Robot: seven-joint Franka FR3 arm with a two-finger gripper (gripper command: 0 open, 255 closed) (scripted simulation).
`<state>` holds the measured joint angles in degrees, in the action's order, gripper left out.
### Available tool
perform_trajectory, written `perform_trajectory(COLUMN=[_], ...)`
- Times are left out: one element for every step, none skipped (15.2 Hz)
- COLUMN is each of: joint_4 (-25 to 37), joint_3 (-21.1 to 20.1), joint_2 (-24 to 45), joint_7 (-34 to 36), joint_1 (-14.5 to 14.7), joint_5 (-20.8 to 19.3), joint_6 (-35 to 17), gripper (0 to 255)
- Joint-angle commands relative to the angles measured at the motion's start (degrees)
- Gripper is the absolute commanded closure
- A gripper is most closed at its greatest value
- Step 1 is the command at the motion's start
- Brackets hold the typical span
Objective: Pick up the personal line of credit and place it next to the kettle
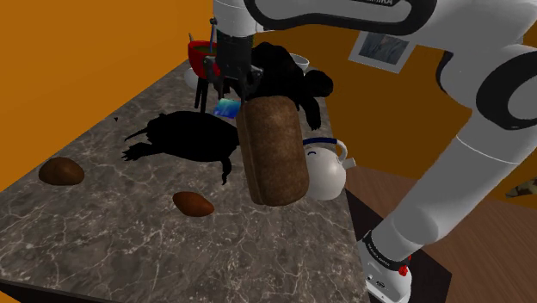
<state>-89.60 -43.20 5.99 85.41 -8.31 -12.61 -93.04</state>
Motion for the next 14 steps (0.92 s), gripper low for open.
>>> perform_trajectory(joint_4=[-4.73,-6.48,-8.12,-9.68,-11.14,-12.52,-13.82,-15.04,-16.18,-17.26,-18.26,-19.19,-20.05,-20.54], joint_3=[1.34,2.21,3.2,4.22,5.3,6.42,7.52,8.6,9.68,10.8,11.9,13.02,14.11,14.78], joint_2=[-4.72,-6.57,-8.32,-9.96,-11.49,-12.91,-14.22,-15.44,-16.57,-17.59,-18.53,-19.38,-20.15,-20.58], joint_7=[-4.15,-6.1,-8.03,-9.93,-11.8,-13.63,-15.42,-17.19,-18.92,-20.61,-22.26,-23.88,-25.48,-26.43], joint_1=[-2.99,-4.04,-4.9,-5.68,-6.35,-6.93,-7.5,-8.05,-8.57,-9.02,-9.47,-9.88,-10.31,-10.56], joint_5=[3.25,4.47,5.59,6.61,7.51,8.3,9.0,9.61,10.13,10.56,10.92,11.2,11.42,11.52], joint_6=[-1.96,-2.61,-3.2,-3.74,-4.22,-4.66,-5.07,-5.44,-5.79,-6.11,-6.42,-6.71,-6.98,-7.15], gripper=[255,255,255,255,255,255,255,255,255,255,255,255,255,255])
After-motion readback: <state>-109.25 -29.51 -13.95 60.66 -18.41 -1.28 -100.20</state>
